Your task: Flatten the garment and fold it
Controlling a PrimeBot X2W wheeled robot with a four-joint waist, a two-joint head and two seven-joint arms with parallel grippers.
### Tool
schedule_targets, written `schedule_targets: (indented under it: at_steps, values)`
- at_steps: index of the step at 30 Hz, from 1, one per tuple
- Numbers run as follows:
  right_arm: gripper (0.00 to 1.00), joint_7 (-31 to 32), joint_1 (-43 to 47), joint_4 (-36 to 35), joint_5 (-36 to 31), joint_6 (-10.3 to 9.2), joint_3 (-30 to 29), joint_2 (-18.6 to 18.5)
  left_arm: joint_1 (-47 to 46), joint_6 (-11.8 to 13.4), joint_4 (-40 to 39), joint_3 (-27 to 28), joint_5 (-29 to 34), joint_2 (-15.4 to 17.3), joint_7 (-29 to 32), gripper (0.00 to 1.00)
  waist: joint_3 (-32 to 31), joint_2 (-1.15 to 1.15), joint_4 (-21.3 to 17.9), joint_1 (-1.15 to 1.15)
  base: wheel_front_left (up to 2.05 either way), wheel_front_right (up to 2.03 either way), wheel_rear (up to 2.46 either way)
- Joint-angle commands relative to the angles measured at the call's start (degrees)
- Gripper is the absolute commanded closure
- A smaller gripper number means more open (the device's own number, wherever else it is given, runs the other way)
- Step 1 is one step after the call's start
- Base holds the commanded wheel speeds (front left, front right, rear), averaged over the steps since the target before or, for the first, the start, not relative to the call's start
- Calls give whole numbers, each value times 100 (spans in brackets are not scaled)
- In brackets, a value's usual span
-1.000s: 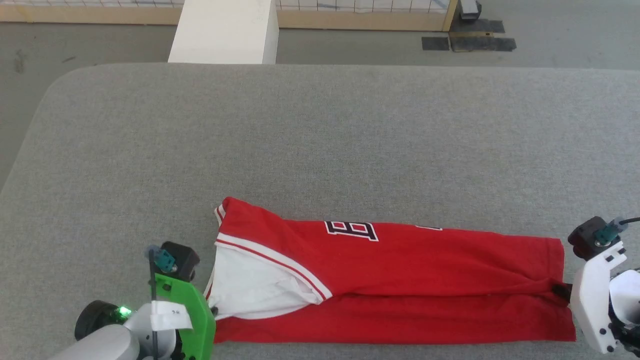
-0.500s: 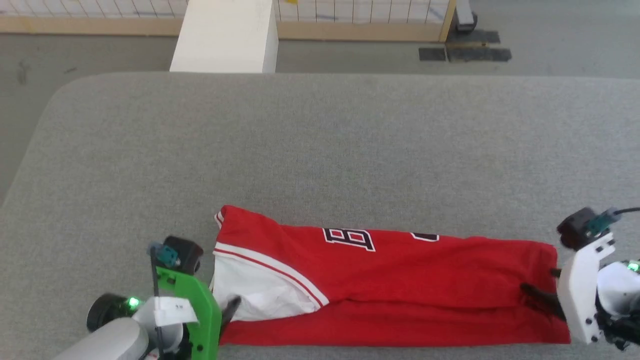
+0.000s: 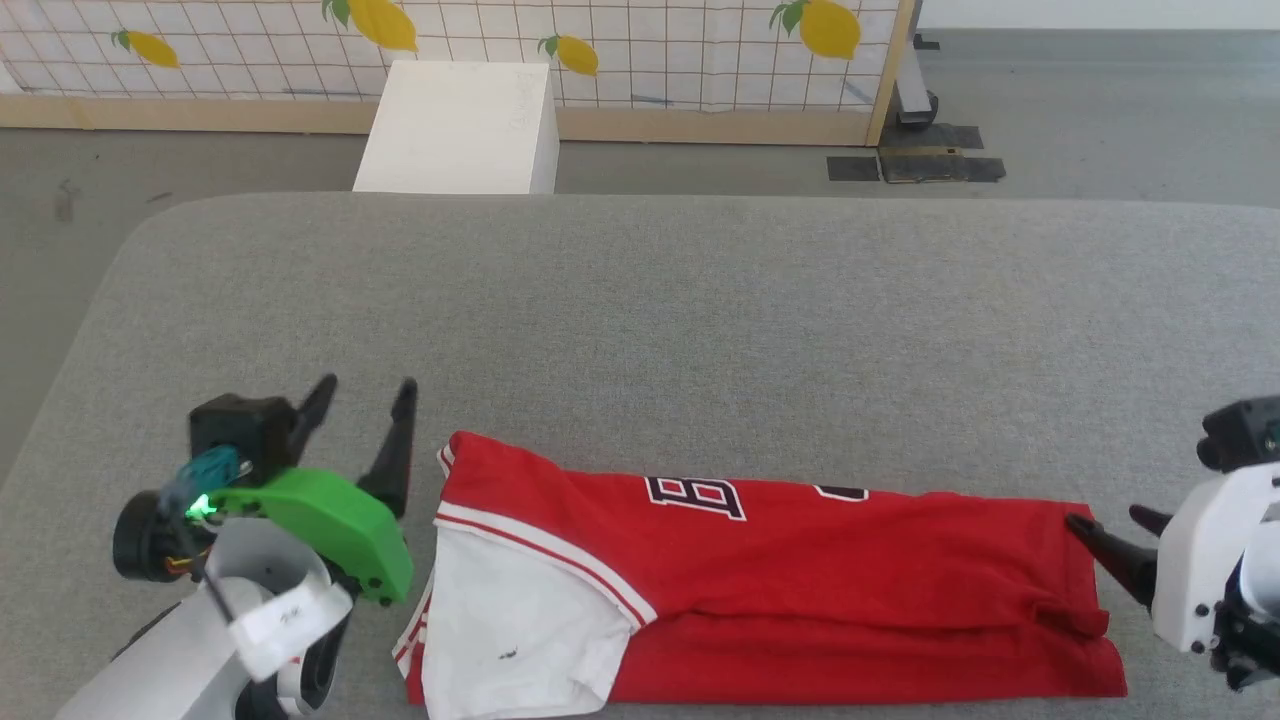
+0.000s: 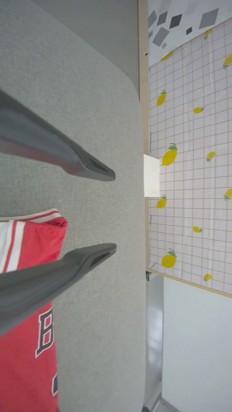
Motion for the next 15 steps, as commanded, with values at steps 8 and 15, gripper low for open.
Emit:
schedule_targets:
  at_steps: [8, 15]
  values:
    - [0, 405, 444, -58, -1060, -6, -1001, 1225, 328, 226, 101, 247, 963, -156, -1107, 0, 90, 0, 42, 0, 0, 0, 0]
    - [0, 558, 523, -40, -1871, -6, -1575, 1855, 745, 324, -159, 493, 2177, -288, -1145, 0, 219, 0, 121, 0, 0, 0, 0]
